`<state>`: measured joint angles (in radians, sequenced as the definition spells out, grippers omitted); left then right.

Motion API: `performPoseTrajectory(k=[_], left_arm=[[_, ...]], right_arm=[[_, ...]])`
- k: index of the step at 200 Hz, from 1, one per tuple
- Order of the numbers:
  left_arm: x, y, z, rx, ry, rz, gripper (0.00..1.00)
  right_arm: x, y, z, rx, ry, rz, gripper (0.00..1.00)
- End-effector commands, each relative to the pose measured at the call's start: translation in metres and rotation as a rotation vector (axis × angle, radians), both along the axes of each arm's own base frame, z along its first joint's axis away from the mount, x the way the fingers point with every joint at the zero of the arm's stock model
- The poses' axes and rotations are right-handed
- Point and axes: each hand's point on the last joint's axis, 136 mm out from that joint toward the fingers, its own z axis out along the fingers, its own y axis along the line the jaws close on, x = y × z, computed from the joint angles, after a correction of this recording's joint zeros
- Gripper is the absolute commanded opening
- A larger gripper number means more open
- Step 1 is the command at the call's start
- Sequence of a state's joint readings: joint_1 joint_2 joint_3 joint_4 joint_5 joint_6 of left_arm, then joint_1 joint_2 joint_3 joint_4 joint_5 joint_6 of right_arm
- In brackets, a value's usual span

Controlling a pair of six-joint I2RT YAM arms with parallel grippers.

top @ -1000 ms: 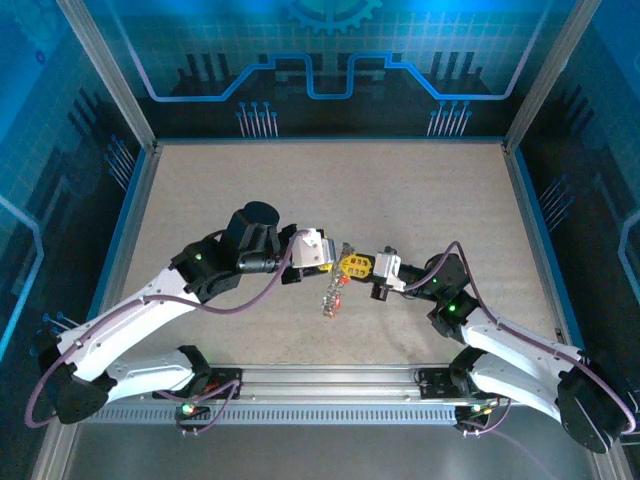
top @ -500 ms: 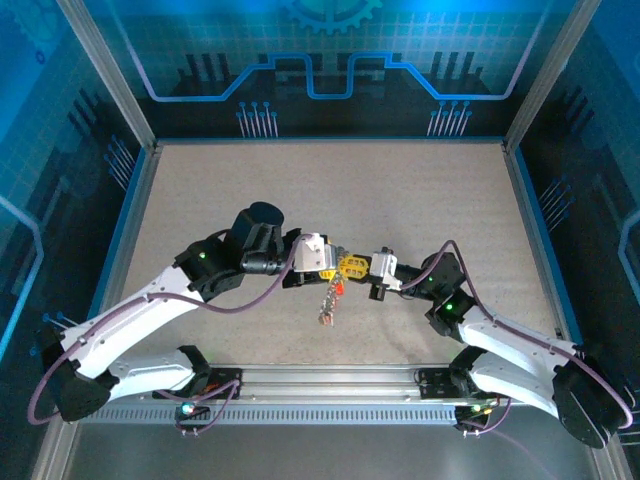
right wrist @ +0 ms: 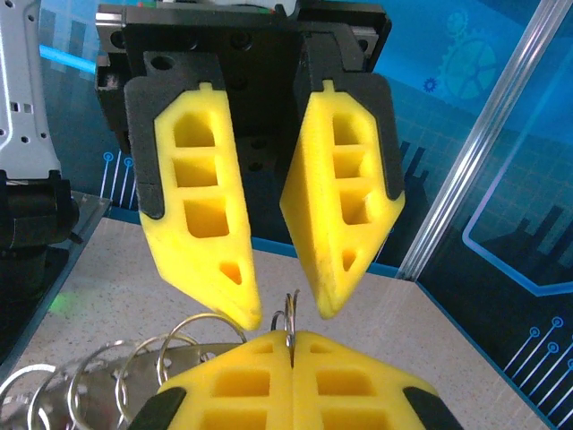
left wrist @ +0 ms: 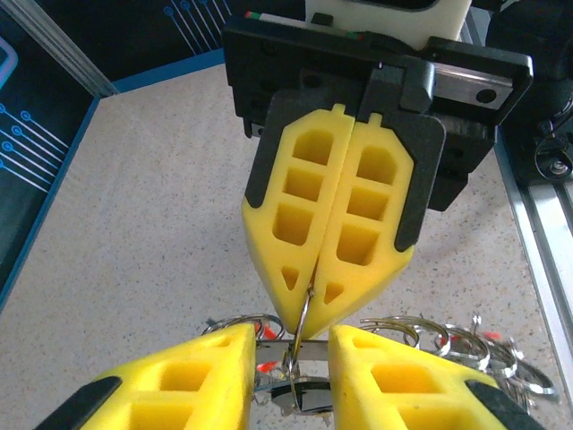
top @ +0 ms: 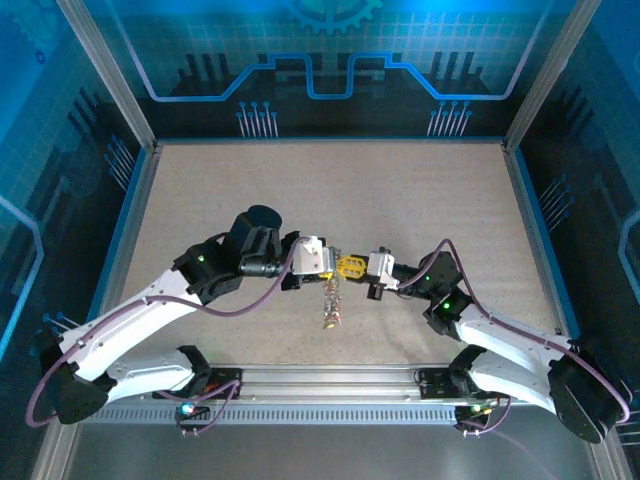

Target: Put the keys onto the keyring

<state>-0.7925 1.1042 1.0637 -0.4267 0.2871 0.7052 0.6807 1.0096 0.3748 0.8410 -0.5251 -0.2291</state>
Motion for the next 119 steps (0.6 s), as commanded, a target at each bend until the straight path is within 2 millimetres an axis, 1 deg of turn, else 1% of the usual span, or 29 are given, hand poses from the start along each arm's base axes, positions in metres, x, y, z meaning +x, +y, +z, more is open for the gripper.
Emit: performPoseTrajectory(k=[1,29,48,67,98,119], left_arm=[[-0.004,0.003,0.004,-0.025,0.005,-0.013,0.28],[-0.001,0.005,-0.003,-0.004,0.005,-0.008,0.30],[0.000,0.008,-0.007,0.005,0.014,-0.004,0.23],[0.001,0.008,-0.010,0.013,0.011,-0.004,0.22],[-0.001,0.008,-0.008,0.016,0.016,-0.017,0.19],[0.000,0.007,-0.003,0.006,0.000,-0.020,0.18]], right_arm=[[-0.008,0.003,0.039,0.084,-0.108,0.026,0.00],[-0.008,0.002,0.043,0.096,-0.109,0.019,0.00],[-0.008,0.003,0.041,0.089,-0.113,0.027,0.00],[-0.007,0.003,0.042,0.090,-0.109,0.023,0.00],[-0.008,0.007,0.040,0.082,-0.107,0.042,0.00],[-0.007,0.008,0.040,0.074,-0.103,0.038,0.00]])
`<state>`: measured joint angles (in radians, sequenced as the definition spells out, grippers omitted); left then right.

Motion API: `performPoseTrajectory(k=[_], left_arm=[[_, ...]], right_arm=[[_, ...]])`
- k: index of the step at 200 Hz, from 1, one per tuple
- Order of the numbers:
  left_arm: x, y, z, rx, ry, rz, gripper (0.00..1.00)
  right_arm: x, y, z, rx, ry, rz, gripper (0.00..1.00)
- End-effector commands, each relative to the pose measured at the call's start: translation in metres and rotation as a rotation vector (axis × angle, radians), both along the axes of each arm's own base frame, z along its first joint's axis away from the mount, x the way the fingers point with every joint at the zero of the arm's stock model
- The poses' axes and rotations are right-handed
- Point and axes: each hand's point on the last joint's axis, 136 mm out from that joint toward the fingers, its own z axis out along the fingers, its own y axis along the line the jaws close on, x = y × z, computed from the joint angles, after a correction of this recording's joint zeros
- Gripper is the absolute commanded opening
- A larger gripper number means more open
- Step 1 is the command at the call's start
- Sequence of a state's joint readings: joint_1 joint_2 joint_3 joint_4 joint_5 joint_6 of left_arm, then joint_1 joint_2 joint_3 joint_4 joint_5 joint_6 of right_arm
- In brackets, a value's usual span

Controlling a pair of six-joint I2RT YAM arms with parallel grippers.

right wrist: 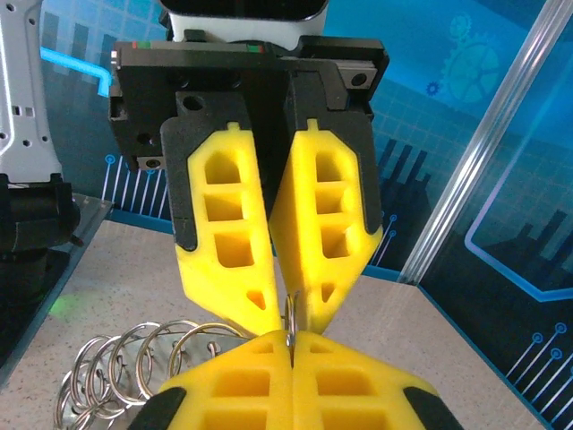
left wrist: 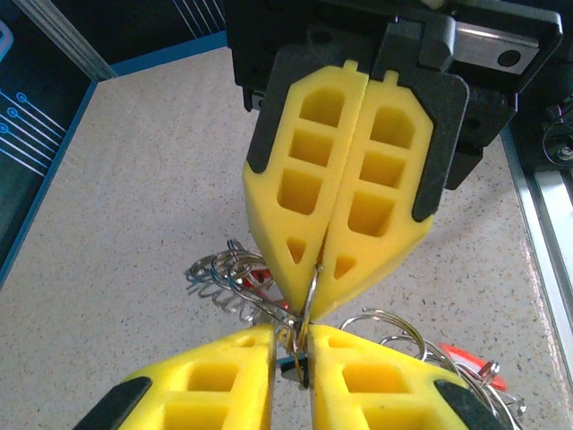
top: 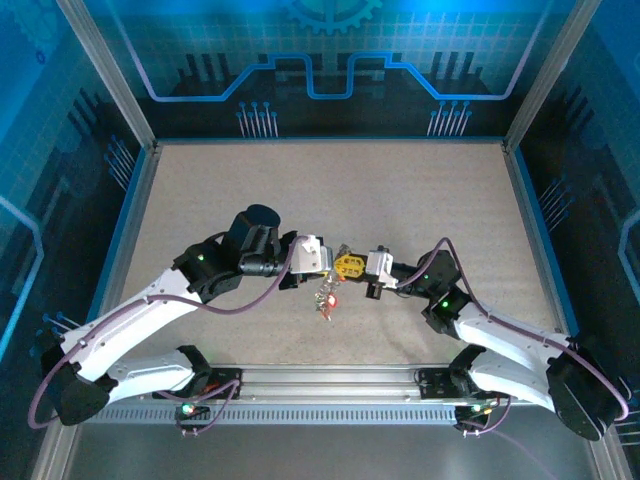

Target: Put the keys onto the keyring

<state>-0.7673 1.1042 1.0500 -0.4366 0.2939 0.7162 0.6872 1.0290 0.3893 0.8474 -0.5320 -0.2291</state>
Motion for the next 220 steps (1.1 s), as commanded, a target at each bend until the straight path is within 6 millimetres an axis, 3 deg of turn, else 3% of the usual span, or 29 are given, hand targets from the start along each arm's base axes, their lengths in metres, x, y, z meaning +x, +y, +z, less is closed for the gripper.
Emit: performPoseTrajectory(k=[1,31,51,87,113,138,175,220], left_arm=[[-0.005,0.000,0.005,-0.011,-0.010,-0.034,0.18],[-0.006,0.000,0.012,-0.028,-0.023,-0.039,0.18],[-0.005,0.002,0.008,-0.003,-0.036,-0.042,0.00],[-0.002,0.013,0.001,0.087,-0.086,-0.033,0.00],[0.003,0.026,-0.003,0.233,-0.134,-0.029,0.00],[0.009,0.036,-0.006,0.342,-0.179,-0.016,0.00],[0.014,0.040,-0.010,0.458,-0.176,-0.015,0.00],[0.021,0.034,-0.011,0.478,-0.175,-0.025,0.00]], right_arm=[[-0.007,0.005,0.038,0.073,-0.101,0.026,0.00],[-0.008,0.009,0.032,0.048,-0.099,0.035,0.00],[-0.006,0.007,0.033,0.053,-0.097,0.016,0.00],[0.006,0.007,0.025,-0.024,-0.065,-0.043,0.00],[0.019,0.005,0.009,-0.147,-0.025,-0.109,0.18],[0.027,0.006,0.000,-0.203,0.021,-0.136,0.26],[0.024,0.012,-0.007,-0.225,0.058,-0.092,0.30],[0.022,0.023,-0.015,-0.185,0.149,-0.026,0.32]])
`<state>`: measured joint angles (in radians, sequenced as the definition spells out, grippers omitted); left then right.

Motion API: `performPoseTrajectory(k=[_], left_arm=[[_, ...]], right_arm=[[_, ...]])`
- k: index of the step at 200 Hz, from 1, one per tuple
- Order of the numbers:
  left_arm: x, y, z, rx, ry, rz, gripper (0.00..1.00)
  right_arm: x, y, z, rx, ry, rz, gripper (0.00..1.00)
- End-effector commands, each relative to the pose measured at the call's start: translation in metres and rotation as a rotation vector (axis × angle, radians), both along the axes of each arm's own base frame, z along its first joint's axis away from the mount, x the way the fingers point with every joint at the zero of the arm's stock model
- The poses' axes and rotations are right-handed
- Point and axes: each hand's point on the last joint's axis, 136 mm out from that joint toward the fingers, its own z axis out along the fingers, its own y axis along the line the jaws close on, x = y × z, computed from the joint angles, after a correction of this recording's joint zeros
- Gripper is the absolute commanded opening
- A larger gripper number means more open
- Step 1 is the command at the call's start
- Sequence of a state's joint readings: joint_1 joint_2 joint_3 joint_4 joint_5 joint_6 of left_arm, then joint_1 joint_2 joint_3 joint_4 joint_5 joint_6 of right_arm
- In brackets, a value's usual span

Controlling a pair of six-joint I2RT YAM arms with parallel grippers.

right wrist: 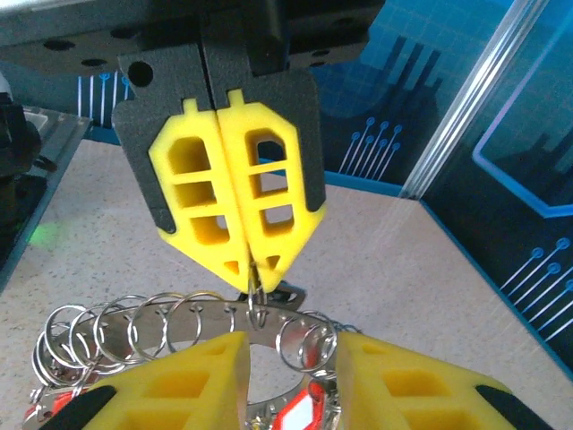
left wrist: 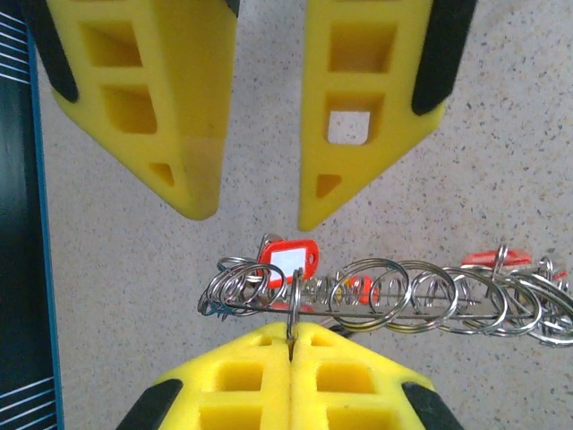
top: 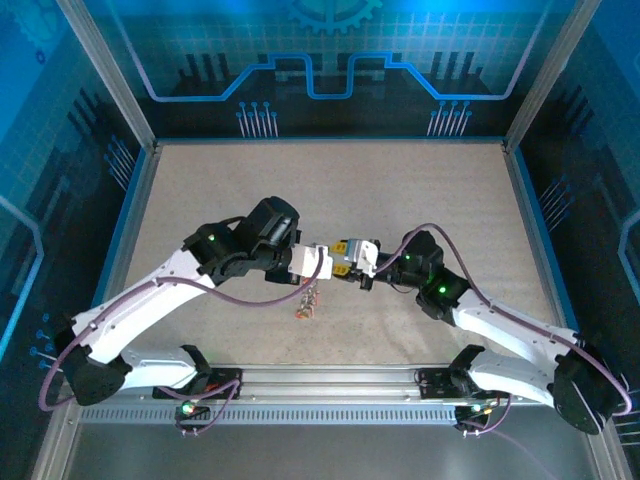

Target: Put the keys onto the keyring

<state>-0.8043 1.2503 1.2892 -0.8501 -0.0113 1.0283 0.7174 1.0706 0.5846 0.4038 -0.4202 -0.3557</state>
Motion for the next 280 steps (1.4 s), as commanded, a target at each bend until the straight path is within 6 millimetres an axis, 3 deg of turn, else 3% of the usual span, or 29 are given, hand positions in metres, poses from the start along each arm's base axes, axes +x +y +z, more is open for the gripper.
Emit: performPoseTrajectory(k=[1,65,112,127,147,160,190,210,280], left_arm=[[0.004,-0.003,0.016,0.001,-0.040,-0.018,0.00],[0.002,-0.006,0.012,0.029,-0.023,-0.039,0.00],[0.004,-0.009,0.014,0.008,-0.024,-0.030,0.00],[0.007,-0.010,0.018,-0.014,-0.034,-0.011,0.00],[0.007,-0.012,0.022,-0.057,-0.043,0.009,0.16],[0.011,-0.010,0.022,-0.082,-0.066,0.035,0.32],[0.013,0.000,0.024,-0.185,-0.015,0.120,0.47],[0.007,0.004,0.022,-0.284,0.044,0.120,0.48],[0.004,-0.023,0.029,-0.580,0.147,0.105,0.46]], right_arm=[[-0.003,0.010,0.006,0.046,0.058,0.046,0.32],[0.004,0.021,0.006,0.118,0.140,0.061,0.28],[0.005,0.024,0.000,0.120,0.143,0.070,0.00],[0.003,0.023,-0.001,0.126,0.134,0.077,0.00],[-0.002,0.021,0.002,0.151,0.104,0.092,0.00],[-0.002,0.018,0.010,0.186,0.077,0.079,0.00],[-0.001,0.009,0.021,0.239,0.021,0.036,0.00],[0.000,0.004,0.025,0.252,0.010,0.004,0.00],[-0.004,-0.002,0.033,0.282,-0.023,0.010,0.00]])
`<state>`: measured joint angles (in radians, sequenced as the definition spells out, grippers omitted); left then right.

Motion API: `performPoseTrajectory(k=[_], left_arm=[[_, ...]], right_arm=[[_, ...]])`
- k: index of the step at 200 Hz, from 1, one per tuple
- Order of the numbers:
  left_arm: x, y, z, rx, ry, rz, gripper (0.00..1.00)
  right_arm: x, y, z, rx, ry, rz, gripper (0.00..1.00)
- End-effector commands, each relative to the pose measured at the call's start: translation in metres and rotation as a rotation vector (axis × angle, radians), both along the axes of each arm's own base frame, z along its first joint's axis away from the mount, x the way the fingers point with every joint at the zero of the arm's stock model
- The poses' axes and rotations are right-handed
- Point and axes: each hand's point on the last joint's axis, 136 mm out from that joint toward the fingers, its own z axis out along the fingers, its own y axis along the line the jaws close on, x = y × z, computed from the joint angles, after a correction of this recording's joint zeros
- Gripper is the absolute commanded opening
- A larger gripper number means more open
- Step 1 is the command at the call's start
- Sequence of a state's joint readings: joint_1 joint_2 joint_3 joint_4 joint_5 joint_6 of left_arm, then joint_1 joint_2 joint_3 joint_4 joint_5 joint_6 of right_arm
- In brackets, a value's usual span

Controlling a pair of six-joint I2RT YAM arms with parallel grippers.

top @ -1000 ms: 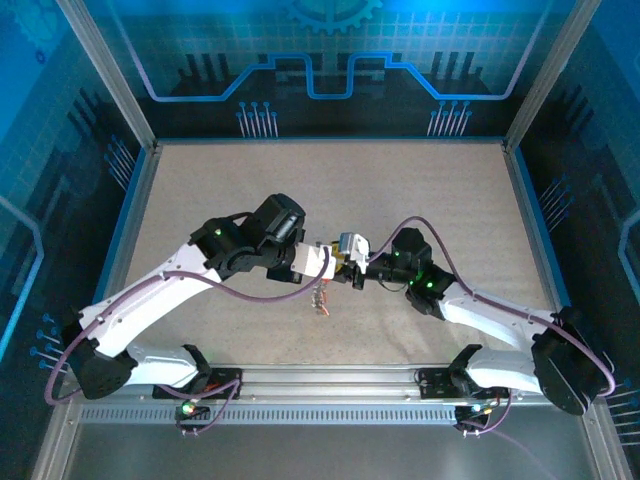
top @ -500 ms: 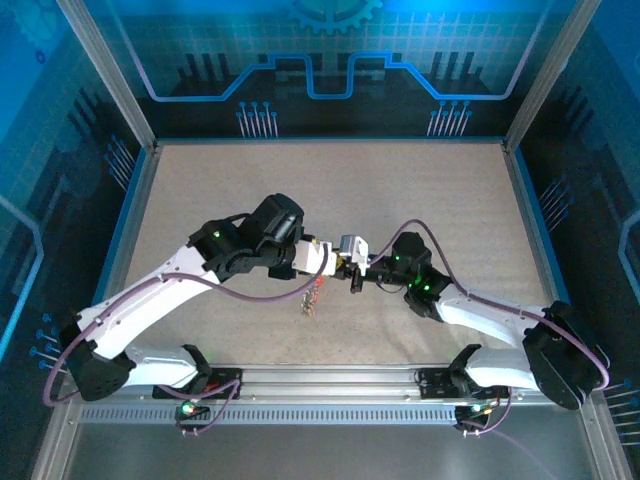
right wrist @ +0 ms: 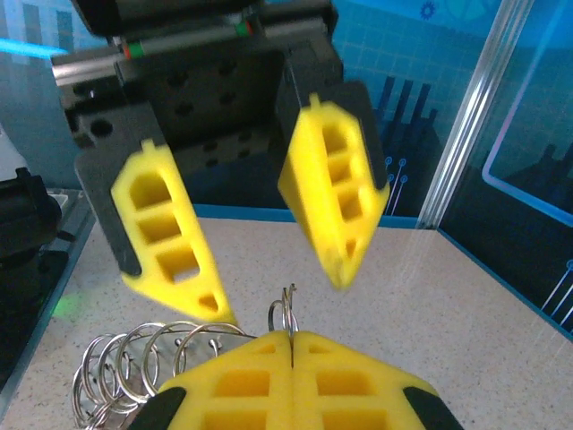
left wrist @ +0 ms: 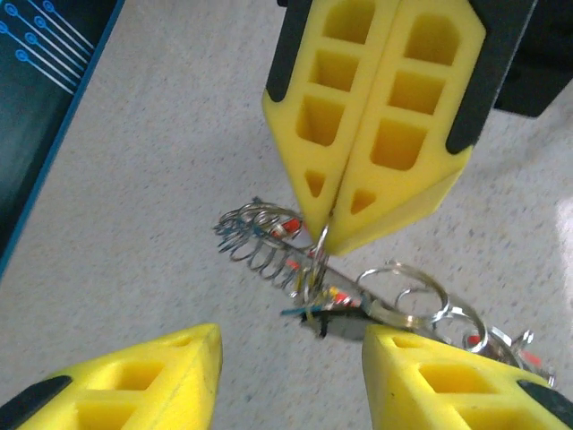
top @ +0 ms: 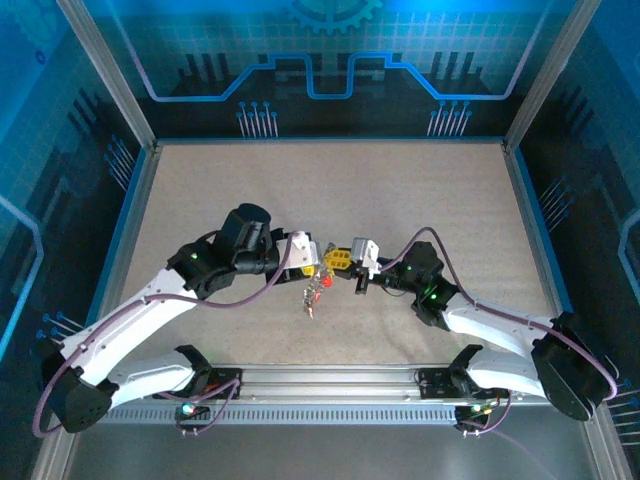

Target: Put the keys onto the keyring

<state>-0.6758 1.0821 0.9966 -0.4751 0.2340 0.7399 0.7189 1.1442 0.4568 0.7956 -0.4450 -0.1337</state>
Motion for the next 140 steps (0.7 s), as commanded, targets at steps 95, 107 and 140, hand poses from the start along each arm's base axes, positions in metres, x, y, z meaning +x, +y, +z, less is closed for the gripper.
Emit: performPoseTrajectory(k=[95,107,140], left_arm=[[-0.014,-0.011,0.033,-0.180,0.021,-0.056,0.33],[-0.017,-0.006,0.034,-0.183,0.013,-0.049,0.37],[-0.023,0.001,0.040,-0.210,-0.012,-0.049,0.50]], right_arm=[[-0.008,-0.010,0.037,0.097,-0.112,-0.007,0.00],[-0.008,-0.010,0.037,0.094,-0.118,-0.004,0.00],[-0.008,-0.011,0.041,0.103,-0.130,-0.007,0.00]])
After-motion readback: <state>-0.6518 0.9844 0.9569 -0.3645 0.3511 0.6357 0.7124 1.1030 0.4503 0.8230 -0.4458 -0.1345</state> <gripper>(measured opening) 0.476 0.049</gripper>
